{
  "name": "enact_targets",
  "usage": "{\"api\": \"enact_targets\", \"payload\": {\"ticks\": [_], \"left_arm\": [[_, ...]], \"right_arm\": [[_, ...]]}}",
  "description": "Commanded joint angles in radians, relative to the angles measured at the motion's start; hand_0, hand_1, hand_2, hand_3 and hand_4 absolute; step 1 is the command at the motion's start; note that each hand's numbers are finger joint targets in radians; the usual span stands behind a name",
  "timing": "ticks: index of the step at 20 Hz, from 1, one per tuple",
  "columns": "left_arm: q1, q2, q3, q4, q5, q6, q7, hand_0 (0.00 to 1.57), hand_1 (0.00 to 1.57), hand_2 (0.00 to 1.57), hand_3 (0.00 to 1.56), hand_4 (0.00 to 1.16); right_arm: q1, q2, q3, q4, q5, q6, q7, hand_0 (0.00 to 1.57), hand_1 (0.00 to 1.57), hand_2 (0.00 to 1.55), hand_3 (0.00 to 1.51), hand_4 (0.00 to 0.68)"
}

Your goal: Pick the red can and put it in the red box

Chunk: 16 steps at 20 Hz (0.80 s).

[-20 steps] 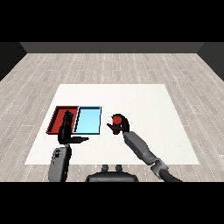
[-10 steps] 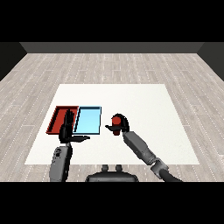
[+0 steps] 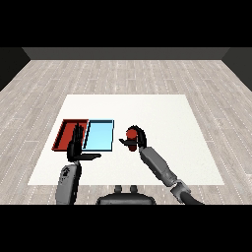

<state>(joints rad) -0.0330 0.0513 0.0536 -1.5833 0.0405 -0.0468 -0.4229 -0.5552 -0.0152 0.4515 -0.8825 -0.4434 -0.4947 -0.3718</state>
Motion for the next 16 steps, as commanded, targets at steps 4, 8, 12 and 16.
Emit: {"api": "enact_targets", "payload": {"ticks": [4,8,12,16], "left_arm": [[0.017,-0.049,-0.075,-0.007,-0.055,0.03,-0.02,0.0,0.0,0.0,0.0,0.0],[0.04,-0.042,-0.098,-0.106,-0.071,0.039,0.067,0.0,0.0,0.0,0.0,0.0],[-0.024,-0.05,-0.183,-0.055,-0.034,0.052,0.08,0.0,0.0,0.0,0.0,0.0],[-0.018,-0.05,-0.217,-0.061,-0.031,-0.025,0.144,0.0,0.0,0.0,0.0,0.0]], "right_arm": [[0.1,-0.057,0.013,-0.277,0.115,-0.053,0.099,1.57,1.57,1.47,1.4,0.601],[0.13,-0.12,-0.016,-0.398,0.149,-0.044,0.131,1.57,1.57,1.47,1.4,0.61],[0.152,-0.188,-0.014,-0.586,0.19,-0.09,0.226,1.52,1.52,1.45,1.4,0.6],[0.158,-0.178,-0.046,-0.682,0.207,-0.103,0.189,1.56,1.56,1.46,1.41,0.598]]}}
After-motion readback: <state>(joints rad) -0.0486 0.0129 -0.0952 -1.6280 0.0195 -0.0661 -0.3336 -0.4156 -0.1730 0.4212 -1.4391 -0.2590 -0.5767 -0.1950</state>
